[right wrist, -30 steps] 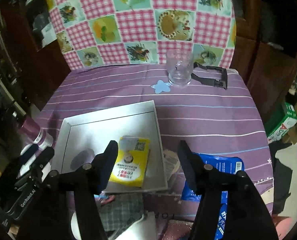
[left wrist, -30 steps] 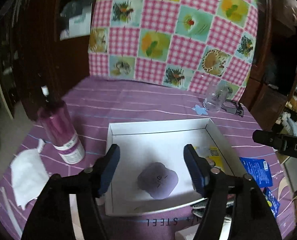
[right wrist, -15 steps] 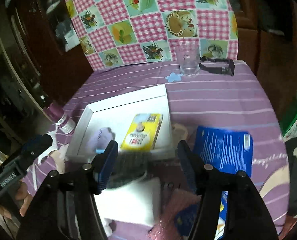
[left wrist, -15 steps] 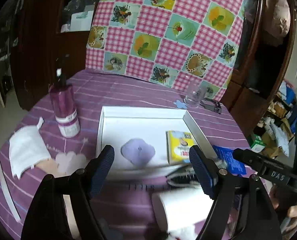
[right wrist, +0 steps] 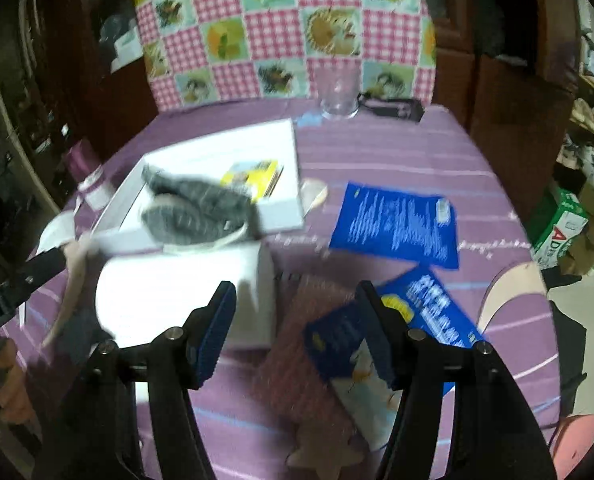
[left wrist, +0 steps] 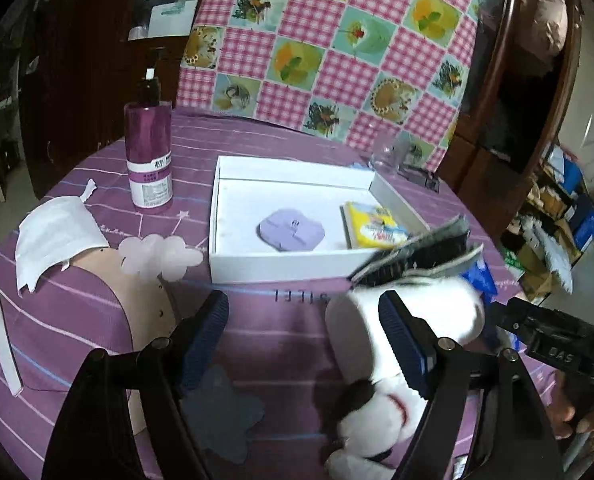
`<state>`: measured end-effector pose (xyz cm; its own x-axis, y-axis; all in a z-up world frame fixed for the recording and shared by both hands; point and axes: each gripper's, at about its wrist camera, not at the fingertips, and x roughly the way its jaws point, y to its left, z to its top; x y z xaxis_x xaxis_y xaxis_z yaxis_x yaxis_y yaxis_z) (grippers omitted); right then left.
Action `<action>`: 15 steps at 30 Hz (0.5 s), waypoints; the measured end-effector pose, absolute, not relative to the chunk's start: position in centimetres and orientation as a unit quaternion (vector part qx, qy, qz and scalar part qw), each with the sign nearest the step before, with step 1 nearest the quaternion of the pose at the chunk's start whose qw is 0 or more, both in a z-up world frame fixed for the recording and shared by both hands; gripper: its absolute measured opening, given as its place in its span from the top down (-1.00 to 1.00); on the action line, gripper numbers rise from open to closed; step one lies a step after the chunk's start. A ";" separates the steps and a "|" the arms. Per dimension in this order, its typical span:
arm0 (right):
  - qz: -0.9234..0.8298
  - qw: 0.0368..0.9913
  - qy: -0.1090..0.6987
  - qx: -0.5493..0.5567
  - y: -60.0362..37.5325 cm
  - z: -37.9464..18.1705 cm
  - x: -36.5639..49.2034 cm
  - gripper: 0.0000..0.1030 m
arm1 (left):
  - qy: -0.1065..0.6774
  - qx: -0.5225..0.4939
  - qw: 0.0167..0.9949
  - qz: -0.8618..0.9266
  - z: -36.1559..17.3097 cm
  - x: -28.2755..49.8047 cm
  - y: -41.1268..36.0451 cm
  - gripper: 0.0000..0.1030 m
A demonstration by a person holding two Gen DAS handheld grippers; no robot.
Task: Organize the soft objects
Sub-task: 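Open the left tool to release the pad and withdraw both tools from the box, then grasp the white plush panda toy with the right tool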
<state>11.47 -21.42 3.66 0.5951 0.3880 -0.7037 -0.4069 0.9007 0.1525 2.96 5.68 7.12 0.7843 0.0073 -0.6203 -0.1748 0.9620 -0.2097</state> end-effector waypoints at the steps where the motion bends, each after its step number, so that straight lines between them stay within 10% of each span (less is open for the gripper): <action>1: 0.228 0.893 0.387 -0.006 -21.5 3.4 11.2 -0.22 | 0.327 -0.125 0.935 0.049 6.7 2.9 5.5 -0.51; 15: 0.276 0.882 0.381 0.024 -20.8 3.0 9.6 -0.22 | 0.356 -0.108 0.927 0.038 5.6 2.5 4.4 -0.51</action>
